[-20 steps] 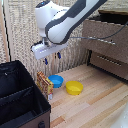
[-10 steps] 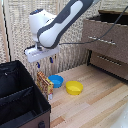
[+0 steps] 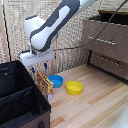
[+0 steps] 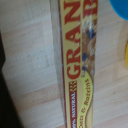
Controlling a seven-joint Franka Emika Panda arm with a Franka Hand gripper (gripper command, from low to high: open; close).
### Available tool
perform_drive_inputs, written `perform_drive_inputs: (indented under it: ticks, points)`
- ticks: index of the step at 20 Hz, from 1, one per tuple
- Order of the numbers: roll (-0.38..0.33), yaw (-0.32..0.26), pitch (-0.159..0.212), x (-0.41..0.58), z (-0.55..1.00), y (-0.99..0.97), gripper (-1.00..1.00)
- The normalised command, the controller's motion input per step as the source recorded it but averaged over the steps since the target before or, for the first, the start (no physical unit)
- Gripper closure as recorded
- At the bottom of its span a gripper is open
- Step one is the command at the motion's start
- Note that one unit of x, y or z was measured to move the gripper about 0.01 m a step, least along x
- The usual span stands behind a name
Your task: Locate and clasp the grip of the topmost drawer. Steadily and circumspectly yank the drawer open. Discover and seize the nutrition bar using your clamp. Deposit the nutrition bar in the accessible drawer. Unclench the nutrition bar.
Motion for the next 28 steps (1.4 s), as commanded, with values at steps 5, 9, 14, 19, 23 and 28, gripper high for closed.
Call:
perform_drive_inputs:
  ticks: [5,9,14,19,23,28]
  points:
    - [0.018,-0.028,0.128,0.18,0.28,0.1,-1.0]
    - [0.002,-0.015,0.091,0.333,0.04,-0.14,-1.0]
    - [0.063,0.0,0.096,0.262,-0.12,-0.19,-1.0]
    - [0.057,0.008,0.078,0.141,-0.35,-0.07,-1.0]
    - [0.088,0.018,0.095,0.004,-0.71,-0.04,-1.0]
    - [0.06,0.051,0.054,0.0,-0.25,-0.03,1.0]
